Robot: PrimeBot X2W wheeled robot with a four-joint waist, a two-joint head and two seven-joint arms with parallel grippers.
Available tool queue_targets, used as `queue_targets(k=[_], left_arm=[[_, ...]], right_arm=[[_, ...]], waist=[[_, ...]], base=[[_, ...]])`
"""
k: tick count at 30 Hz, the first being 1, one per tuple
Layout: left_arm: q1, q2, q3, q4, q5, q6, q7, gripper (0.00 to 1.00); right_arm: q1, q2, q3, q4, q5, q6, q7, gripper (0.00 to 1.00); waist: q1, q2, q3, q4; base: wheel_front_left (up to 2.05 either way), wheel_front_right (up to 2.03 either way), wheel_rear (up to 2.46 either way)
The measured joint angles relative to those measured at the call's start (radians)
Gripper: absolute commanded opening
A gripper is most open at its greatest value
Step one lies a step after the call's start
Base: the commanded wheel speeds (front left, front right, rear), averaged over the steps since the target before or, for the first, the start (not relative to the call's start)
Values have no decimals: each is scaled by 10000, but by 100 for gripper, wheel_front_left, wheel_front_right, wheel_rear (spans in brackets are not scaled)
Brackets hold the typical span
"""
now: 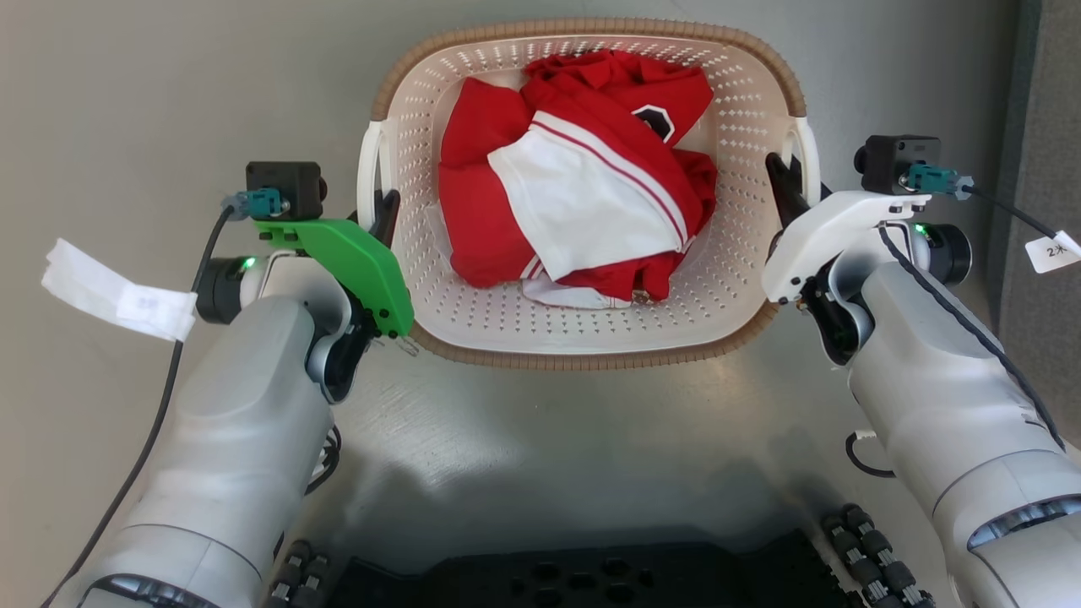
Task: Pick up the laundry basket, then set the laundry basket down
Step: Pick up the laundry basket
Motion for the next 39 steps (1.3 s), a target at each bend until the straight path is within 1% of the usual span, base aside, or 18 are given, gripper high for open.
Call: queue_targets(k=[8, 17, 21, 28, 39], left_arm=[[5, 40, -453, 194, -453, 0, -94, 0], [151, 38, -784, 556, -807, 0, -163, 0], [394, 38, -842, 780, -1076, -2, -113, 0], [745, 38, -909, 1095, -1377, -4, 59, 0], [1260, 36, -1122, 1292, -1854, -6, 326, 0]], right_arm=[[66, -29, 451, 17, 453, 0, -36, 0], [448, -35, 966, 29, 1133, -2, -73, 0], [680, -29, 1413, -82, 1540, -4, -12, 0], [782, -36, 2121, -184, 2034, -17, 428, 0], [1410, -52, 2723, -138, 2713, -21, 844, 0]], waist=[[0, 0, -394, -8], [0, 0, -1102, -46], [0, 0, -1586, -88], [0, 0, -2516, -231], [-1, 0, -4062, -505]], base=[[0, 0, 0], [0, 0, 0], [0, 0, 0], [0, 0, 0], [0, 0, 0]])
